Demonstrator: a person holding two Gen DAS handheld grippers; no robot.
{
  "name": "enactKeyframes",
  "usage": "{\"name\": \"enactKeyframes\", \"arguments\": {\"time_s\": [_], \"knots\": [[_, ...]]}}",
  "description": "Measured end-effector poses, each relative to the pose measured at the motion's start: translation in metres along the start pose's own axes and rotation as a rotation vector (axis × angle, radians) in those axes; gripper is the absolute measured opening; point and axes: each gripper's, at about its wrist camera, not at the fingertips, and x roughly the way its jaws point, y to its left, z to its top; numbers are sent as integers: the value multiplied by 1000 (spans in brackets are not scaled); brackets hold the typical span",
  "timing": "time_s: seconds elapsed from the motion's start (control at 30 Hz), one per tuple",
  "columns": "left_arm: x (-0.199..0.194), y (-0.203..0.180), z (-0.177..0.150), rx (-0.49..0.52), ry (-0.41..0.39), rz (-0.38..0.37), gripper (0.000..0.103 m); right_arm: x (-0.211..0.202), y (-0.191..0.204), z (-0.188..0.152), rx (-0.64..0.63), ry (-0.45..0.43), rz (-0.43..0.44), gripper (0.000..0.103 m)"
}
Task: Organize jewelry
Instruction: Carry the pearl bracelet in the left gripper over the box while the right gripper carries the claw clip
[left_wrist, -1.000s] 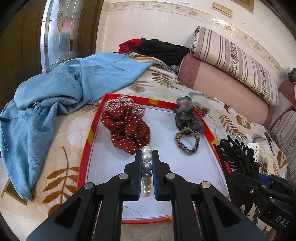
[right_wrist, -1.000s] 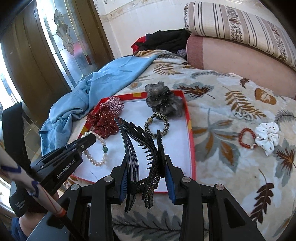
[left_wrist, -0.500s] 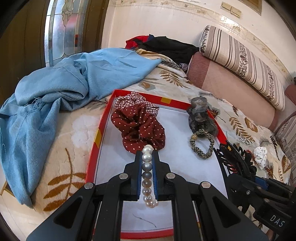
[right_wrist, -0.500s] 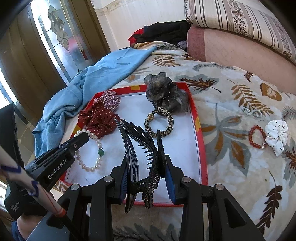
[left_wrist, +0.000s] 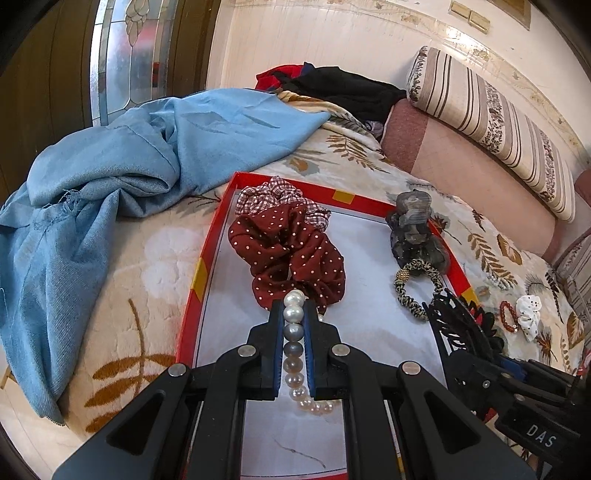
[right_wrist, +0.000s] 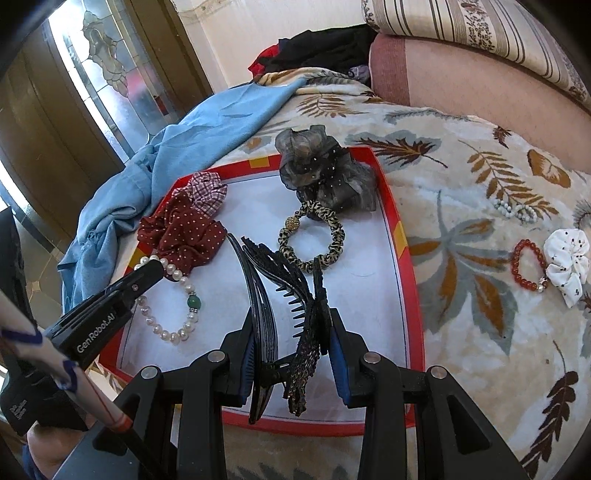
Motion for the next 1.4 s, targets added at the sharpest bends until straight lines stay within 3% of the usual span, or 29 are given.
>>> {"name": "enactKeyframes", "arguments": {"time_s": [0.7,1.27,1.4], "knots": [[16,1,4,-2,26,14,9,33,-2,20,3,27,-47,38],[10,-1,5,6,11,18,10,29,0,17,-17,29,-55,40],[6,-2,5,11,2,22,11,24,1,16,-18,22,-48,48]]}}
